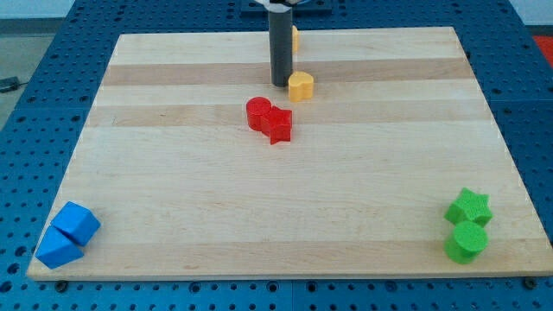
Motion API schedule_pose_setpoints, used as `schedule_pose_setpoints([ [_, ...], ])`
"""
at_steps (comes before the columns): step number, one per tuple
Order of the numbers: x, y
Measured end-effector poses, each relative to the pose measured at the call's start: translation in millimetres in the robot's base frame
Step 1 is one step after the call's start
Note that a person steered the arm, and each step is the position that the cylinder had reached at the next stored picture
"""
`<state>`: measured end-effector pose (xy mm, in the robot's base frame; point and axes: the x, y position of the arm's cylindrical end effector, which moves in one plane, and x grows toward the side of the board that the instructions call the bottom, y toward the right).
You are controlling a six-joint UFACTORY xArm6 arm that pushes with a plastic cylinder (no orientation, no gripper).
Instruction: Place the yellow blocks diagonal to each other
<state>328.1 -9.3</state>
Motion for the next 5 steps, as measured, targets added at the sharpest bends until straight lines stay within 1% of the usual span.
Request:
schedule_pose_setpoints([
  [1,21.8,5.1],
  [5,29.1,155.5],
])
